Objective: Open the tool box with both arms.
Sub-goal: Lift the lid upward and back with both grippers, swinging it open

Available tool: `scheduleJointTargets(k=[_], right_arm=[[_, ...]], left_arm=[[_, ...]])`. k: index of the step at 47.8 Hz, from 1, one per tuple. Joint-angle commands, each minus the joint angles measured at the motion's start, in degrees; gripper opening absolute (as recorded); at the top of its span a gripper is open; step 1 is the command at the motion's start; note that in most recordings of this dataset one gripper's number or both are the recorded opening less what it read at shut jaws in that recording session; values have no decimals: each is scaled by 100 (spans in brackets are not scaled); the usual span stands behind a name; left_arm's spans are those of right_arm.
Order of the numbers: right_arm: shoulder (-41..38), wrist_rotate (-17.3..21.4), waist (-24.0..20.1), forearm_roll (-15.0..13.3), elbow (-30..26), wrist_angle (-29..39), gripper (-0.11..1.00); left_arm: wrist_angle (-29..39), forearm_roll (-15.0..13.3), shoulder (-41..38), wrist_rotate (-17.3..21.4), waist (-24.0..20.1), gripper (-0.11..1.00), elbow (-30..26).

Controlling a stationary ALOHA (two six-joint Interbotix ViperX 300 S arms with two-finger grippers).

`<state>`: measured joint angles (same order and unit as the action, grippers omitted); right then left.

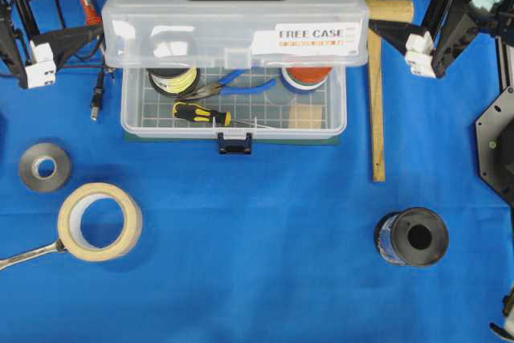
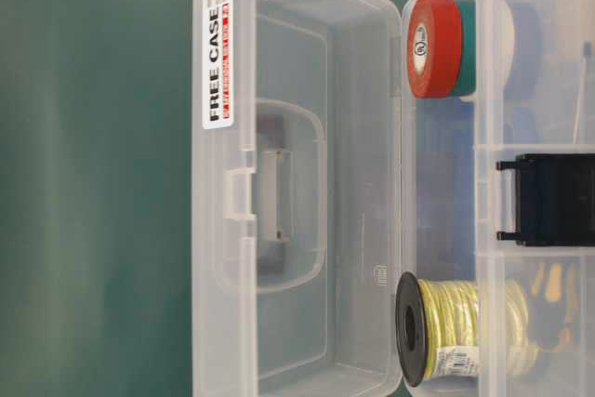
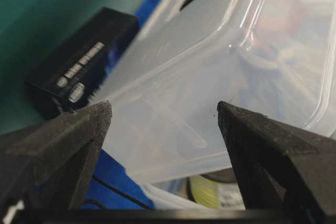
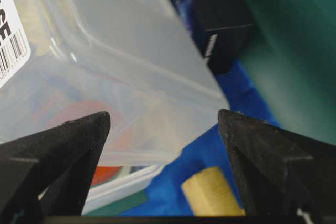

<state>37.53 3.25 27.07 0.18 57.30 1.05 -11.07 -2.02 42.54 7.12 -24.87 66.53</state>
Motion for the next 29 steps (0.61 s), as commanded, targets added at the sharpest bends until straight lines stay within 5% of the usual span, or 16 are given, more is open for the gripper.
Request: scheduleJointTargets(k=[1,29], right_arm=[[0,9,97,18,-281,-167,85],[-255,9,870,18,-387,-185,85]], left_arm=[[-202,0,-44,18,-62,81,-193],[-773,9,-571,343,-782,81,-360]])
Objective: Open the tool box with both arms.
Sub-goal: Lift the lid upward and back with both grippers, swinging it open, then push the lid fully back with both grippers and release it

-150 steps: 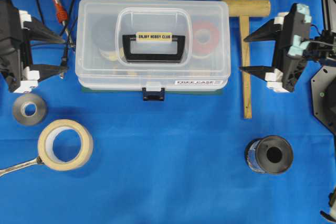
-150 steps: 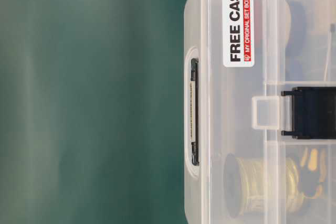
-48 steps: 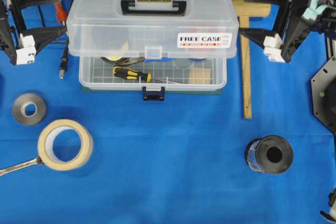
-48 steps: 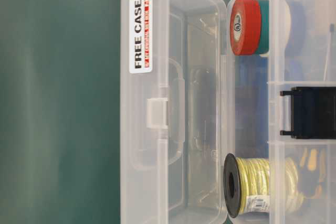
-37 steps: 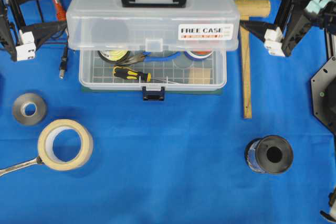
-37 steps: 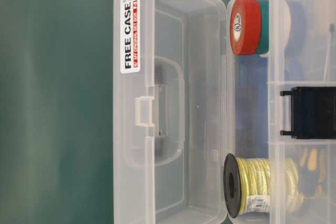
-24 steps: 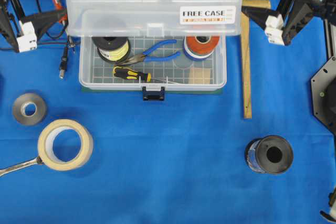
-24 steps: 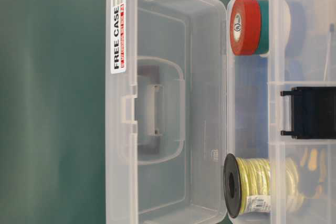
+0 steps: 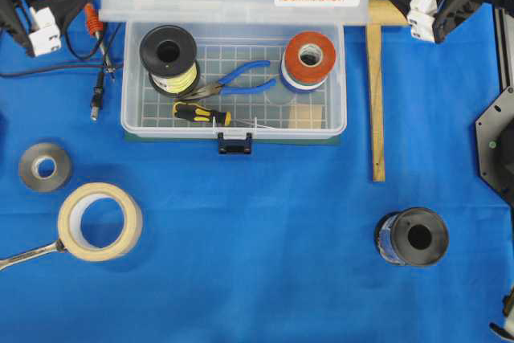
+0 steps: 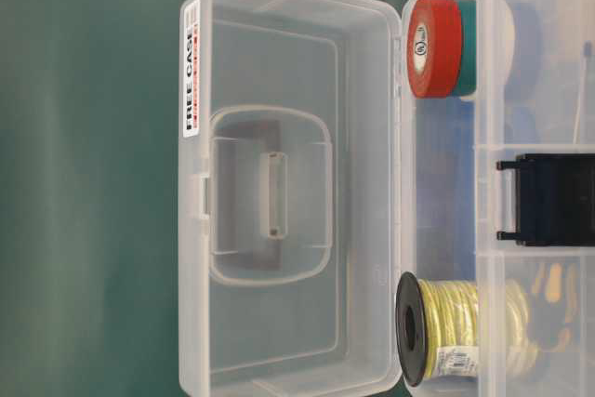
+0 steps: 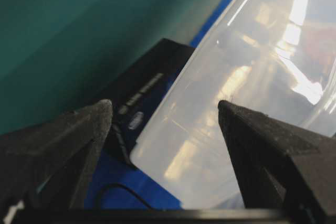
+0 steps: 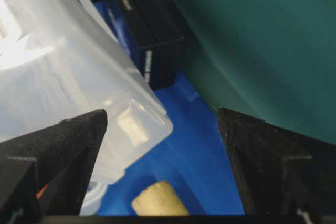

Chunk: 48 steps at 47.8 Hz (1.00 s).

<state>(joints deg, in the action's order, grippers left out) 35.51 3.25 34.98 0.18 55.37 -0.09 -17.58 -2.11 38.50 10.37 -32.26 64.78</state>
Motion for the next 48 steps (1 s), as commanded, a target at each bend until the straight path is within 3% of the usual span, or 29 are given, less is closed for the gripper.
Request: scheduleJointTargets(k=[1,11,48], right_arm=[[-79,9,88,9,-202,-70,85],[-316,-18,211,9,-299,-185,85],[-1151,-35,914,-26,-809,-229,85]], left_arm=[[-132,9,-211,18,-53,81,-202],[-158,9,-615,211,-193,81,-387],[-158,18,-1415,237,-888,81,-923]])
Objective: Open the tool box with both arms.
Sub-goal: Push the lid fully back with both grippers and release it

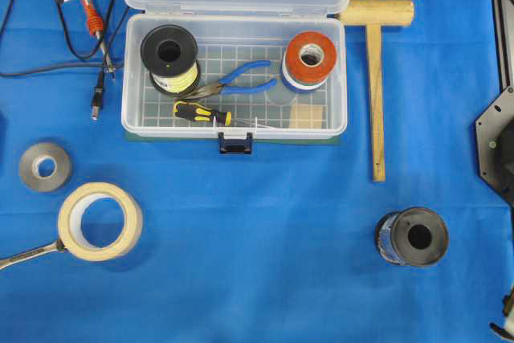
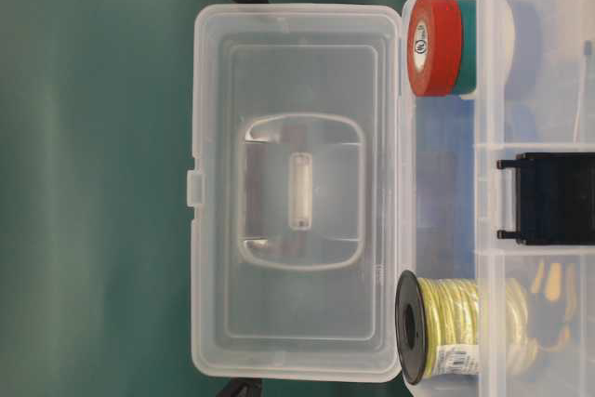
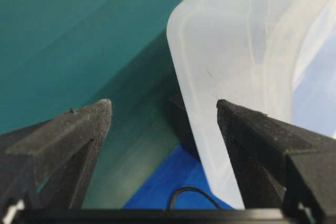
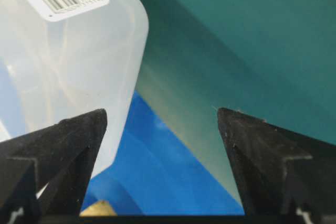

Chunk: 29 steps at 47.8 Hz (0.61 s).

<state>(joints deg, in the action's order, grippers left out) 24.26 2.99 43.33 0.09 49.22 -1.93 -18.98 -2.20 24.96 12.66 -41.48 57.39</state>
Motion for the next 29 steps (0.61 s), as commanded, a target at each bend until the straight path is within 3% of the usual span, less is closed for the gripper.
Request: scheduleJointTargets(k=[1,16,29], right_arm=[[-44,-9,88,-18,-211,-35,85],[-220,-9,264,-18,-308,-18,85],[-105,-9,431,-9,-202,114,85]], left_arm=[[-18,18,-79,9,18,81,-202],[26,18,-475,9,-123,81,-457],[132,18,-308,9,-281,81,-299]])
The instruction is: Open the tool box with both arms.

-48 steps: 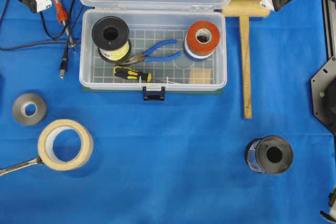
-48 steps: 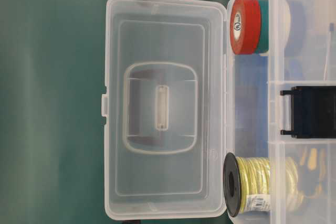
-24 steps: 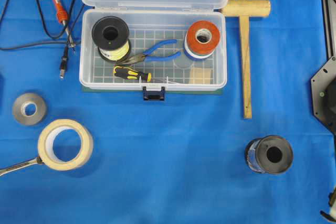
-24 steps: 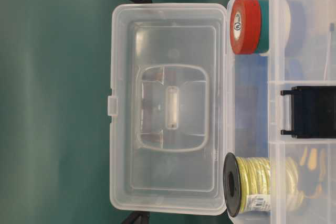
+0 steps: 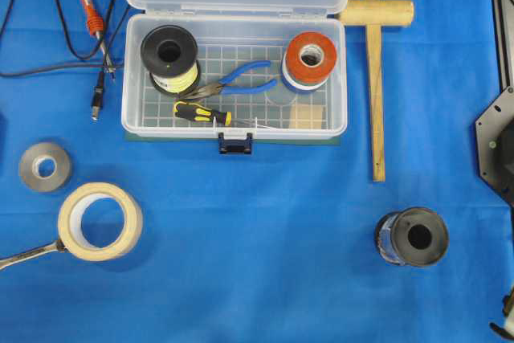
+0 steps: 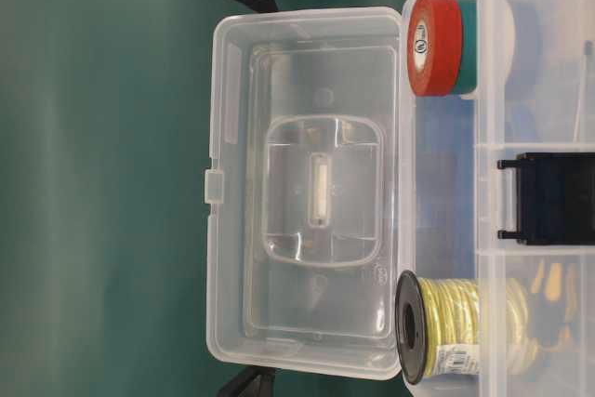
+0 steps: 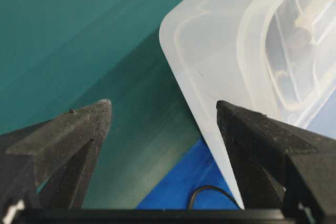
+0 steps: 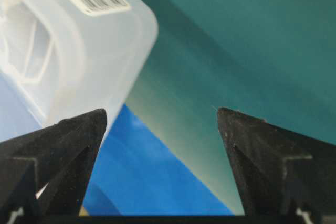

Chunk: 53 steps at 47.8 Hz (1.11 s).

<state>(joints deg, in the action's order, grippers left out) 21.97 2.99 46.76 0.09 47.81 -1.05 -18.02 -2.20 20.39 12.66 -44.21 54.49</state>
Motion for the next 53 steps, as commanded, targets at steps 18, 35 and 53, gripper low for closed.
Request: scheduleJointTargets(k=[18,35,53], right_arm=[[791,-9,334,-9,413,325,85],[1011,44,193,18,562,343,85],[1283,70,-1661,26,747,791,85]], left_arm=[[229,18,940,0,-316,81,589],[413,18,1125,-193,-132,81,712],[870,9,1652,-325,1688,81,993]])
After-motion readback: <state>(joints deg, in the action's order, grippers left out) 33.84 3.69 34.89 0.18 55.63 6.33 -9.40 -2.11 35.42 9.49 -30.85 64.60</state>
